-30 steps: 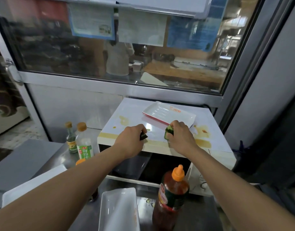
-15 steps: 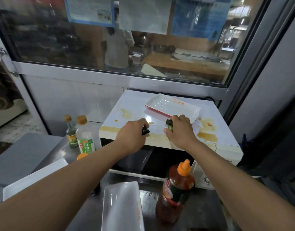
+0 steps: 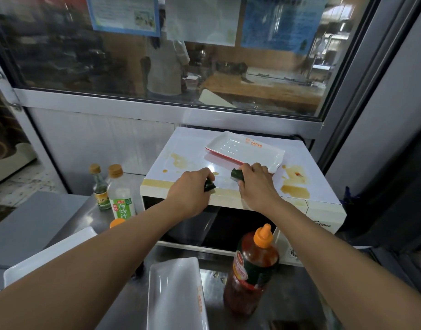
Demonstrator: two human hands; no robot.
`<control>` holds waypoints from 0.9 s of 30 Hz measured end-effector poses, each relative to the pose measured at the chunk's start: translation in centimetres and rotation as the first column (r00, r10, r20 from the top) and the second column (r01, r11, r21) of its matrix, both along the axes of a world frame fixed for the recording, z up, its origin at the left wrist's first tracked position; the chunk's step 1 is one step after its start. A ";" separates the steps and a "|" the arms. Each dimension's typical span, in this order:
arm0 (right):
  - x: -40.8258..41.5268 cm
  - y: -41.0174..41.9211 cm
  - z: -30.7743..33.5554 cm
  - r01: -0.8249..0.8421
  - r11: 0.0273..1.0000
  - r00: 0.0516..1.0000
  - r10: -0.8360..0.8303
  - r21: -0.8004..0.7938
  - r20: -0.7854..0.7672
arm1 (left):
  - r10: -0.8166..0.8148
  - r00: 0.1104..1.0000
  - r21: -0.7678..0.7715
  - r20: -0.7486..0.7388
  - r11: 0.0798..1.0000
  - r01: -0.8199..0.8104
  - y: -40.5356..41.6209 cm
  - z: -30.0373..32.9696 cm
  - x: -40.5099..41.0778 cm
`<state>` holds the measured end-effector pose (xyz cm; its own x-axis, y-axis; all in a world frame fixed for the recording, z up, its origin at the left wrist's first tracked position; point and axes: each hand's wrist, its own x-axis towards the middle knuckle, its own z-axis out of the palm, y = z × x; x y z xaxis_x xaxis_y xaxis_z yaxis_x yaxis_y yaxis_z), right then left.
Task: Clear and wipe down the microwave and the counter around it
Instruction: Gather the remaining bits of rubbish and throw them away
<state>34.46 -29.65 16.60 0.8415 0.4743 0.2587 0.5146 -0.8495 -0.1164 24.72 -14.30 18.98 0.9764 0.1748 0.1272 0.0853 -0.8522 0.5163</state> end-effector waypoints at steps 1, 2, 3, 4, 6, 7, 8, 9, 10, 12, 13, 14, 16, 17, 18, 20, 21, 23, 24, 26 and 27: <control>0.1 -0.1 0.0 -0.003 1.000 1.000 0.003 0.013 -0.015 | -0.002 1.000 0.001 0.000 1.000 0.002 -0.1 0.0 0.0; 0.1 -0.1 0.0 -0.005 1.000 1.000 0.006 0.024 -0.025 | -0.004 1.000 0.001 0.000 1.000 0.004 -0.1 0.0 0.1; 0.1 -0.2 0.0 -0.008 0.999 1.000 0.009 0.032 -0.029 | -0.005 1.000 0.002 0.002 1.000 0.005 -0.2 0.0 0.1; 0.1 -0.3 0.0 -0.010 0.999 0.999 0.012 0.038 -0.032 | -0.005 1.000 0.002 0.002 1.000 0.005 -0.3 -0.1 0.2; 0.2 -0.4 0.0 -0.015 0.998 0.999 0.017 0.054 -0.042 | -0.006 1.000 0.000 0.003 1.000 0.006 -0.4 -0.1 0.3; 0.2 -0.5 0.0 -0.015 0.998 0.999 0.018 0.065 -0.049 | -0.005 1.000 -0.002 0.004 1.000 0.005 -0.4 0.0 0.4; 0.2 -0.5 0.0 -0.013 0.997 0.998 0.018 0.080 -0.057 | -0.005 1.000 -0.002 0.004 1.000 0.005 -0.5 -0.1 0.5; 0.1 -0.6 0.1 -0.012 0.995 0.998 0.019 0.097 -0.066 | -0.004 1.000 0.000 0.004 1.000 0.004 -0.5 0.0 0.5; 0.1 -0.7 0.1 -0.013 0.993 0.997 0.021 0.114 -0.074 | -0.005 1.000 0.003 0.006 1.000 0.005 -0.6 -0.1 0.6; 0.1 -0.9 0.3 -0.015 0.990 0.996 0.028 0.140 -0.089 | -0.006 1.000 0.007 0.013 1.000 0.006 -0.7 0.0 0.8; 0.0 -0.9 0.4 -0.014 0.989 0.995 0.029 0.147 -0.098 | -0.006 1.000 0.008 0.016 1.000 0.006 -0.8 0.0 0.9; 0.0 -1.0 0.5 -0.012 0.988 0.994 0.028 0.152 -0.106 | -0.005 1.000 0.007 0.017 1.000 0.005 -0.9 0.0 0.9; -0.1 -1.1 0.8 -0.010 0.987 0.993 0.030 0.162 -0.118 | -0.007 1.000 0.008 0.018 1.000 0.007 -1.1 0.1 1.0; -0.2 -1.2 0.9 -0.009 0.985 0.992 0.030 0.170 -0.121 | -0.008 1.000 0.008 0.018 1.000 0.008 -1.2 0.1 1.0; -0.2 -1.3 1.1 -0.006 0.984 0.992 0.029 0.178 -0.124 | -0.010 1.000 0.009 0.017 1.000 0.010 -1.3 0.1 1.0; -0.4 -1.5 1.5 -0.002 0.981 0.991 0.028 0.196 -0.129 | -0.013 1.000 0.015 0.015 1.000 0.013 -1.4 0.2 1.1; -0.5 -1.6 1.7 -0.001 0.978 0.991 0.029 0.206 -0.134 | -0.013 1.000 0.019 0.014 1.000 0.013 -1.5 0.2 1.1; -0.7 -1.7 2.1 0.005 0.973 0.987 0.032 0.231 -0.156 | -0.011 1.000 0.027 0.010 1.000 0.010 -1.5 0.3 1.1; -0.8 -1.7 2.2 0.009 0.970 0.985 0.033 0.244 -0.170 | -0.011 1.000 0.030 0.008 1.000 0.011 -1.6 0.3 1.1; -1.0 -1.8 2.4 0.015 0.964 0.980 0.039 0.265 -0.197 | -0.013 1.000 0.032 0.007 0.999 0.013 -1.7 0.4 1.0; -1.1 -1.8 2.5 0.016 0.960 0.977 0.045 0.279 -0.209 | -0.014 1.000 0.031 0.008 0.999 0.014 -1.8 0.4 1.0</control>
<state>33.37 -31.45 19.09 0.8848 0.4215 0.1988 0.4643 -0.7607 -0.4536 25.73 -16.08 19.42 0.9775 0.1573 0.1403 0.0695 -0.8689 0.4900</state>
